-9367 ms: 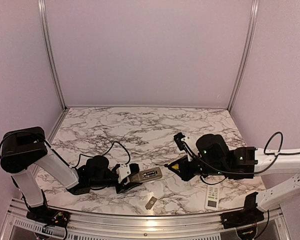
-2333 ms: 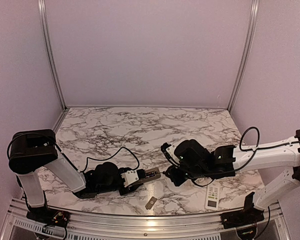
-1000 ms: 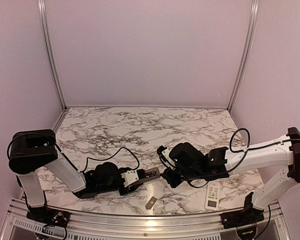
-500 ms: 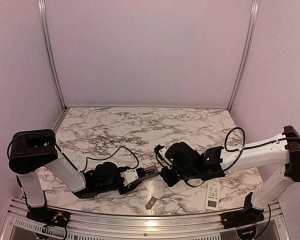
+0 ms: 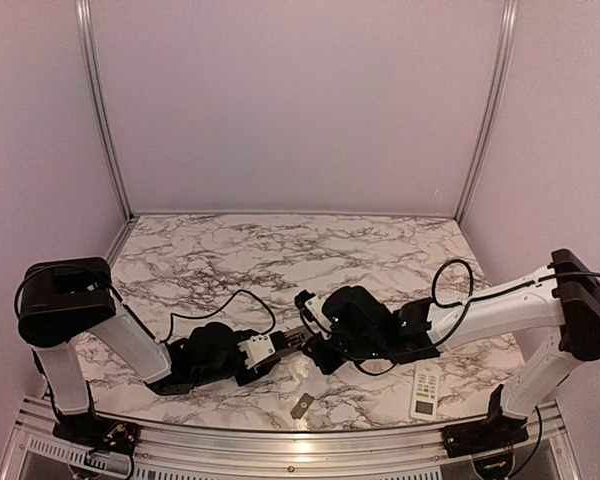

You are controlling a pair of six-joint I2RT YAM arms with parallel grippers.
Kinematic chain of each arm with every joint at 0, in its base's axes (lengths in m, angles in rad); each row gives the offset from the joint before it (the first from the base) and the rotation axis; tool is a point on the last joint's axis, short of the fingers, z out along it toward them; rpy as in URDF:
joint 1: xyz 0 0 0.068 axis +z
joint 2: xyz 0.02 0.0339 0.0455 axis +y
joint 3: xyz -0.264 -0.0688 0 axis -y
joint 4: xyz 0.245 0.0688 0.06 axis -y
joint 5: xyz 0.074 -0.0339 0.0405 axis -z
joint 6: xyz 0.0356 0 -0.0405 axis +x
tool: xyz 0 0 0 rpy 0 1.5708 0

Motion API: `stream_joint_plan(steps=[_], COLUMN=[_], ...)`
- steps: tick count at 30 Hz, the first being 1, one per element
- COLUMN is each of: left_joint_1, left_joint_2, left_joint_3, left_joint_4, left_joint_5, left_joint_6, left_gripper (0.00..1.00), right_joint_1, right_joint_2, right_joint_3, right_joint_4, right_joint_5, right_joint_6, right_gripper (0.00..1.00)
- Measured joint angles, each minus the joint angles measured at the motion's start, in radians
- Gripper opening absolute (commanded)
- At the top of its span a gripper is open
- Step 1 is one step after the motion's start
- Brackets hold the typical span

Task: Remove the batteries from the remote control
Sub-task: Remove the battery from the remote control without the battery cover.

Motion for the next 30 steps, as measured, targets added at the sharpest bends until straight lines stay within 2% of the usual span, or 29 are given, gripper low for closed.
stream_joint_plan(steps=[12, 30], left_joint_1=[-0.006, -0.016], left_joint_2=[0.000, 0.000], left_joint_3=[0.001, 0.011], left_joint_4=[0.001, -0.005], left_joint_5=[0.015, 0.053], left_joint_6=[0.003, 0.009], left_gripper=[0.00, 0.00], right_joint_1=[0.000, 0.004], right_joint_2=[-0.025, -0.067], right_joint_3=[-0.023, -0.019], right_joint_4=[0.008, -0.084], right_joint_5=[-0.011, 0.119], right_joint_6=[-0.018, -0.013], right_gripper=[0.00, 0.00])
